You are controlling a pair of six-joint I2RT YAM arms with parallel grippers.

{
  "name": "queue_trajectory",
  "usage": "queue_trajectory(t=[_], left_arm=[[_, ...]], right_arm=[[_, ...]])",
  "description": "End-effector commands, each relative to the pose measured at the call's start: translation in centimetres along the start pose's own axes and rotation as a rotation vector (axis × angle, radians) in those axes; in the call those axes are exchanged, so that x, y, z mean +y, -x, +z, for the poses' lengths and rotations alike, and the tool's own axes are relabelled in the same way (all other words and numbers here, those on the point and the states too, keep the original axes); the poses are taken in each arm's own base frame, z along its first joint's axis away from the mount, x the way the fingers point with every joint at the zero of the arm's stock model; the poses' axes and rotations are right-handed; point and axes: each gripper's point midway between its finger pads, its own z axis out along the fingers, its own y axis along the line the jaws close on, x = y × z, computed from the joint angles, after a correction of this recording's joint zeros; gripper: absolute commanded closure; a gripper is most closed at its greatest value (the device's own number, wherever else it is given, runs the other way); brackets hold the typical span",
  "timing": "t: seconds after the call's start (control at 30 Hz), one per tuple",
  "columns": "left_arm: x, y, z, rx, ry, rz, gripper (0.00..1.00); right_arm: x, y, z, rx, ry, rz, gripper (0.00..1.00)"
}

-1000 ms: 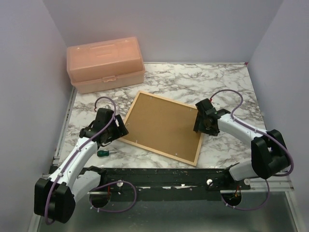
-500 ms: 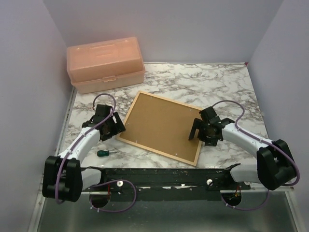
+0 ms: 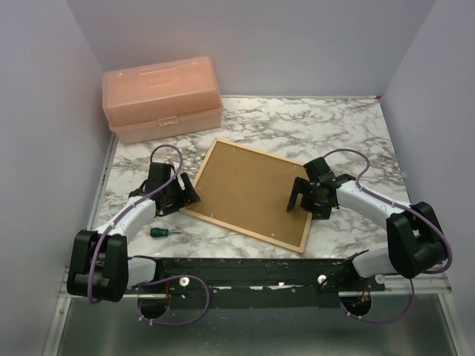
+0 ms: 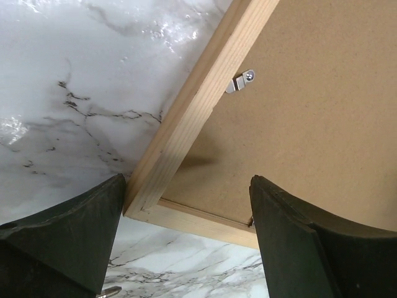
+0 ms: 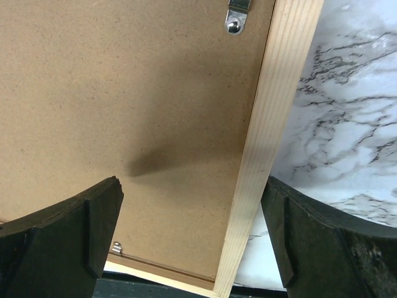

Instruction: Put the photo into the frame

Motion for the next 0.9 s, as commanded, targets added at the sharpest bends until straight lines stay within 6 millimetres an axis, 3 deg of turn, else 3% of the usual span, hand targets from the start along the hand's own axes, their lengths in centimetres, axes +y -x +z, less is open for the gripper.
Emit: queue_trajectory(t=[0.0,0.2,0.33,0.7,0.87], left_arm=[[-3.7,-5.3,-0.9,0.144,-0.202,-0.003,0.20],[-5.0,-8.8,-2.9,0.160,-0.253,0.042,0.21],[-4.5,-11.0,-4.1,0.172,-0.265,0.041,0.21],[-3.3,-15.3,-6.5,0.178,-0.328,-0.007,0.28],[-3.2,-16.2,-7.3,0.190,-0.329,-0.018,0.32]], right_arm=[[1.9,1.2,0.5,-0.002,0.048,-0.037,0.00],[2.4,1.8,0.6,-0.001,0.050,-0.049,0.00],[2.7,2.0,0.4,-0.002,0.056,-0.055,0.00],[2.6,1.0,-0.2,0.021,0.084,-0.068,0.00],[2.6,0.0,-0.2,0.043,0.113,-0.073,0.00]])
